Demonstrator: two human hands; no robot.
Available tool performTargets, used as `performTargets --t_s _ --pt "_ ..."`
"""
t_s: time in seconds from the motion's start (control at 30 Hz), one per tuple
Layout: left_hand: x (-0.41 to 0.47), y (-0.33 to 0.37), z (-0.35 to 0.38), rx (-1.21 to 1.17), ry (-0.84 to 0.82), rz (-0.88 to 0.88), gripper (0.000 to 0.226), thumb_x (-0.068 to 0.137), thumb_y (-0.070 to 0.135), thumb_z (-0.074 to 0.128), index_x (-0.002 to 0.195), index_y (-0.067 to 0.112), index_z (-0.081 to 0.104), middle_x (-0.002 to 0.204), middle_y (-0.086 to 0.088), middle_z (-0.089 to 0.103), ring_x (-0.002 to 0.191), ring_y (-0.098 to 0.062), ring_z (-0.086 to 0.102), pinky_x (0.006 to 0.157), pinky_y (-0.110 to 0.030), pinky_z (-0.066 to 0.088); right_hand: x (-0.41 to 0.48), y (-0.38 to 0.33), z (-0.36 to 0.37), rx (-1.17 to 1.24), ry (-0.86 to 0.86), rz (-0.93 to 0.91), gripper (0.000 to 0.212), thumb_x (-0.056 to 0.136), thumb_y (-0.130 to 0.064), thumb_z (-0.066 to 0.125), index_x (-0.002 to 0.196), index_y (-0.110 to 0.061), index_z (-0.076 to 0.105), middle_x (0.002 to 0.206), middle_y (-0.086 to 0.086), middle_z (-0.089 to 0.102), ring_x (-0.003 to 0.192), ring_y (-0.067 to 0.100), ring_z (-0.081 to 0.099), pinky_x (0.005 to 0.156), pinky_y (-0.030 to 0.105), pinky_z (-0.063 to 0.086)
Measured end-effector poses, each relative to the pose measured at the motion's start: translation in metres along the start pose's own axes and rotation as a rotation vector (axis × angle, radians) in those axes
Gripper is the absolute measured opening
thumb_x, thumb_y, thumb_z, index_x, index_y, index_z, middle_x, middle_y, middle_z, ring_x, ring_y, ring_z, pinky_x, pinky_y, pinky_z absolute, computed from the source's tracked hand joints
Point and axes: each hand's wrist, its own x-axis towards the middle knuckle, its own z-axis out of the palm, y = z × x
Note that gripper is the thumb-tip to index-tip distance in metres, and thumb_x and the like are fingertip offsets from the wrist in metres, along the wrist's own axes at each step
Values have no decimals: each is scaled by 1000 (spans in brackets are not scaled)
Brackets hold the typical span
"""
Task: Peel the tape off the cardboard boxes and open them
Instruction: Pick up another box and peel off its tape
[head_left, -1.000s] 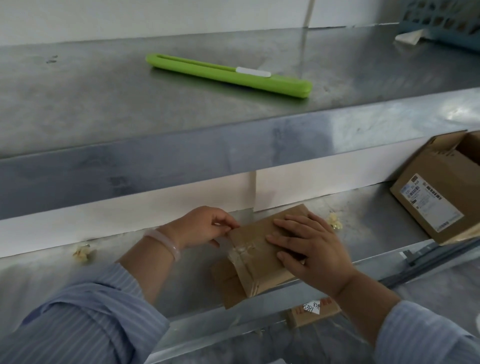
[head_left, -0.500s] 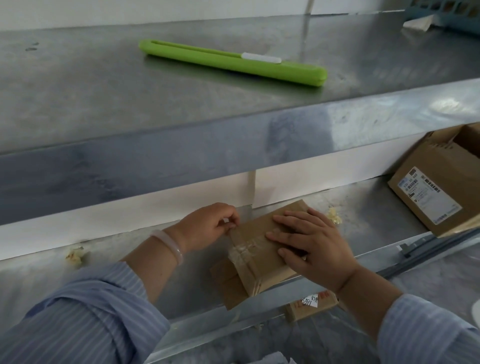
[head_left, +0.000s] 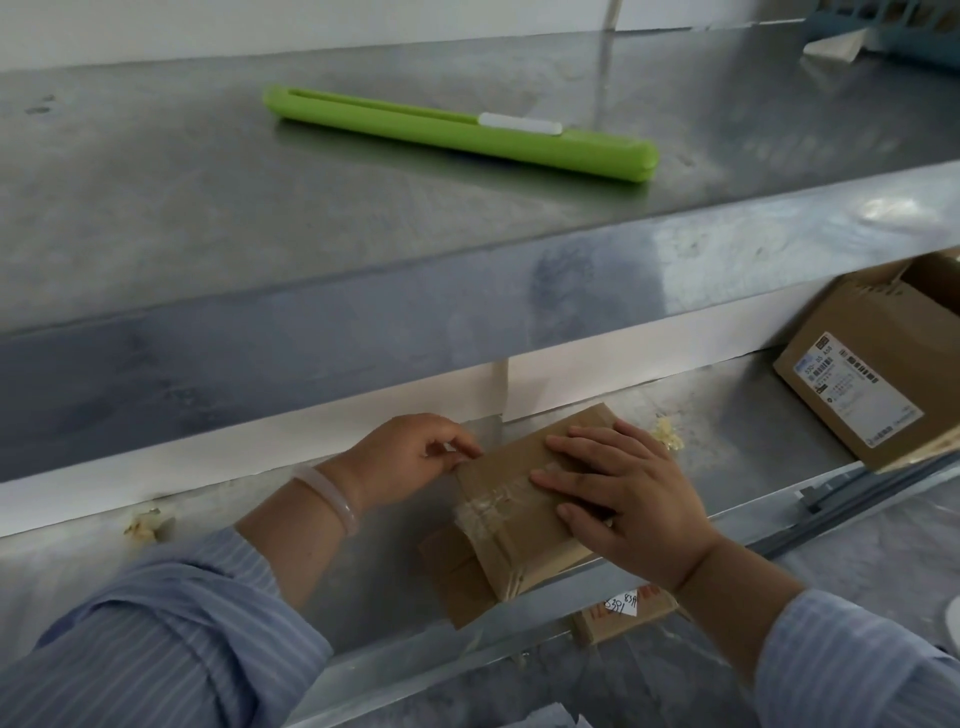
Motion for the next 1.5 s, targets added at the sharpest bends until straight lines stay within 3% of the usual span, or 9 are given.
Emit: performTargets --t_s 0.27,0.4,0.5,0.6,0.7,0.8,0.9,1.2,1.5 --pt "-4 -7 15 -43 36 -29 26 94 13 58 86 38 57 89 14 59 78 0 58 71 -13 44 1 -2 2 7 30 2 32 84 -49 58 113 -46 70 133 -17 59 128 7 51 109 45 36" --pt "-3 -9 16 154 7 92 11 98 29 45 91 25 53 90 7 51 81 -10 52 71 -23 44 1 -2 1 1 29 4 32 85 -50 57 113 -45 70 133 -16 59 128 8 50 110 43 35" --pt "-5 -8 16 401 52 220 34 94 41 27 94 19 52 93 5 47 75 -18 51 64 -33 46 0 -1 1 -3 30 -4 32 86 -50 55 114 -45 70 133 -15 59 129 9 51 109 43 36" --pt "-6 -7 12 492 60 279 30 96 35 27 94 19 52 93 5 48 68 -16 50 56 -28 43 0 -2 2 -6 34 -7 32 87 -49 54 115 -44 69 134 -14 59 130 9 50 107 46 38" --pt "-5 -4 8 341 33 190 30 95 40 33 98 20 55 94 8 52 79 -12 53 67 -27 47 0 -3 2 -8 43 -4 32 88 -49 54 115 -44 70 133 -14 60 129 9 51 108 46 38" --pt "-5 -2 6 105 -28 45 20 95 17 56 112 21 66 99 15 61 90 1 60 82 -12 47 1 -4 2 3 50 1 31 86 -48 55 113 -44 70 133 -15 60 129 9 51 108 45 37" --pt "-7 -6 11 -103 -2 -75 25 90 6 64 110 19 71 98 14 67 90 8 63 79 -5 45 1 -4 0 15 37 25 32 86 -48 56 114 -45 70 134 -16 59 130 8 49 108 47 38" --pt "-17 -7 43 -209 118 -25 32 89 4 61 88 35 63 88 10 68 85 -8 66 79 -25 53 10 -8 -11 -162 -225 102 53 97 -62 24 146 -46 35 151 -15 41 141 11 33 117 33 16" --pt "-26 -4 35 -490 66 -182 36 92 7 59 96 40 72 95 14 74 96 -13 67 87 -31 54 11 -8 -10 -162 -262 135 53 97 -61 18 145 -47 38 153 -15 38 143 11 30 118 37 18"
